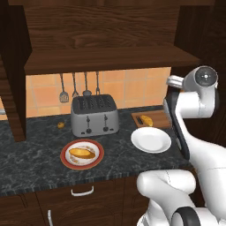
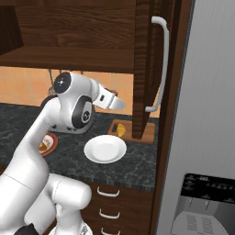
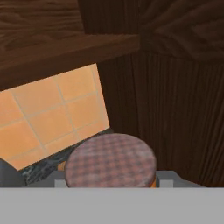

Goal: From the different types of pastries on the counter, select a croissant and place it on the cutting board. Then retrieve a jar of jam from the cabinet and place it alongside the croissant on the cutting board.

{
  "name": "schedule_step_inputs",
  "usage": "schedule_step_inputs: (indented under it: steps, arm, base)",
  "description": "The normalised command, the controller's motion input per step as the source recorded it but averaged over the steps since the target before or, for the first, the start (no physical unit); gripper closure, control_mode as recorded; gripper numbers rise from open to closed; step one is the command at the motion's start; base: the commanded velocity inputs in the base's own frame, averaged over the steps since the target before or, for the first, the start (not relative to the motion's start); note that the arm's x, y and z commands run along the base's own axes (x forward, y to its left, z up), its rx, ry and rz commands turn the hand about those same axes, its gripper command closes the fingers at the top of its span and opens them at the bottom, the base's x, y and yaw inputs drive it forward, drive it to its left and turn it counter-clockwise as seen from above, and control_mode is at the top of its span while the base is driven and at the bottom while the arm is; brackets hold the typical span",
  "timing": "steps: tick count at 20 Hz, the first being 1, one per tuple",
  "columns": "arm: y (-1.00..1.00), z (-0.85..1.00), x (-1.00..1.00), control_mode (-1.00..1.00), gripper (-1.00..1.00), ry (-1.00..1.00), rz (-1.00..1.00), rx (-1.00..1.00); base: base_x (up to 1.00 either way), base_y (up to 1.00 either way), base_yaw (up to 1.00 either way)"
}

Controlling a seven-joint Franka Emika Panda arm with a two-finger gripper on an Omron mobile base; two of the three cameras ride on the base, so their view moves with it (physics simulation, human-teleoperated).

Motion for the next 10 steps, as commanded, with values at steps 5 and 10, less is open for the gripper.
schedule_step_inputs:
  steps: [5, 10]
  arm:
    - [0.0, -0.47, 0.06, -1.0, 1.0, 0.0, 0.09, 0.0]
    - [0.17, -0.3, 0.16, -1.0, 1.0, 0.0, 0.1, 0.0]
  base:
    - [0.0, 0.0, 0.0]
    - [0.0, 0.0, 0.0]
